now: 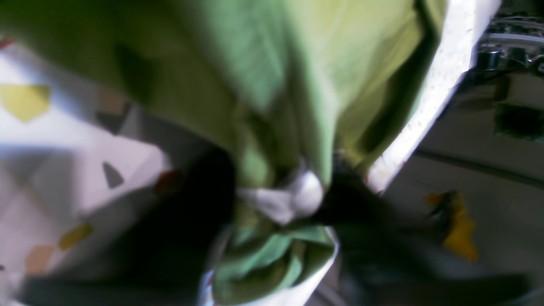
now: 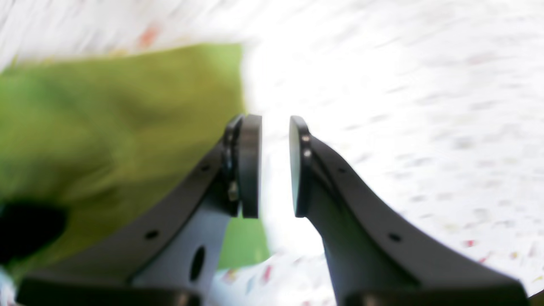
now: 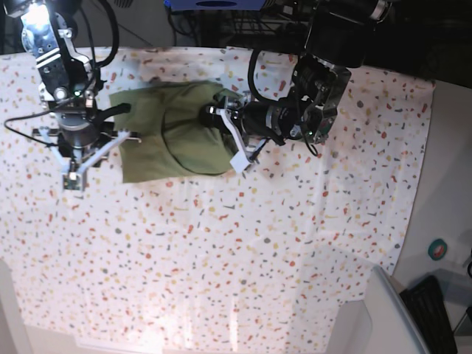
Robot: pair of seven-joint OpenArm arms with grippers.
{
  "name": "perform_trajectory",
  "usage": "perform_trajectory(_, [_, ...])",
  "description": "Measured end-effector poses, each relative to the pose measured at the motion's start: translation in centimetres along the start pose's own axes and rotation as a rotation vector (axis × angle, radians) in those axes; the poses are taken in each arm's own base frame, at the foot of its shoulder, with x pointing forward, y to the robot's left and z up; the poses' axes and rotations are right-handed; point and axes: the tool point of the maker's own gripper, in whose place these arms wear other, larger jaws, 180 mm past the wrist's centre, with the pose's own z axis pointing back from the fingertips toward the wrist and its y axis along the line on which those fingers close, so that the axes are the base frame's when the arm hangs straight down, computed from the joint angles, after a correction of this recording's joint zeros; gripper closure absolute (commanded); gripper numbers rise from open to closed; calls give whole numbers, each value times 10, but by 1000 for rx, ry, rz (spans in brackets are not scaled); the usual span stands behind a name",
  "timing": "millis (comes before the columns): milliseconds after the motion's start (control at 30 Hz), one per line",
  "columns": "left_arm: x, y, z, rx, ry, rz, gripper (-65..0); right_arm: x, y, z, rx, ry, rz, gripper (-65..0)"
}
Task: Layout the t-shirt on the table in an organized manner, then fold the t-shirt properly
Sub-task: 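Push the folded bundle with the left gripper to square its edges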
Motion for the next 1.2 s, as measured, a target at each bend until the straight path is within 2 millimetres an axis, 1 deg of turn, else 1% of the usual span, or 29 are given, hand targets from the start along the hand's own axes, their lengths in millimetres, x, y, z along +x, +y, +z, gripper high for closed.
perform_trajectory(67, [3,2,1,15,16,-24,0,4,-22,1,-47,-47,-16,-113])
perform_trajectory(167, [12,5,3,58,56,-104,0,6,-44,-1,-67,-66,-14,-113])
perform_trajectory(233, [19,7,5,105,119,-216,0,3,-66,-5,-114,-58,-29,-113])
perform_trajectory(300, [26,15,12,173,191,-345,0,-5,-86,-9,-164,-34,-46,-113])
perform_trajectory(367, [32,22,18,229,256,-476,0,-11,-98,-10,-193,-16,-57,-113])
perform_trajectory(433, [39,27,23,282,321,-610,0,-15,-105,-11,-212,-6,-67,-113])
perform_trajectory(533, [49,37,33,363,428,-808,0,-21,-111,-13,-224,10,-74,-113])
perform_trajectory(600, [54,40,37,408,514,-970,0,-25,-113,-14,-230,23,-71,-113])
perform_trajectory(733, [62,34,33,421,567,-1254,0,-30,-113,-16,-231,37,-73,-113])
perform_trajectory(767, [63,32,32,422,572,-1297,0,-31,-113,-17,-232,38,-72,-113])
perform_trajectory(900, [77,18,22,455,541,-1414,0,-39,-114,-16,-235,57,-69,-113])
perform_trajectory(933, [80,12,17,471,538,-1449,0,-41,-114,-15,-236,61,-68,-113])
perform_trajectory(1033, [86,-17,0,455,497,-1523,0,-42,-115,-16,-236,62,-69,-113])
perform_trajectory(1100, [81,-37,-9,395,501,-1571,0,-41,-115,-15,-238,62,-68,-113])
perform_trajectory(1133, [79,-41,-12,371,511,-1588,0,-42,-115,-16,-237,62,-69,-113])
perform_trajectory(1200, [74,-39,-15,352,552,-1596,0,-42,-115,-15,-236,63,-69,-113])
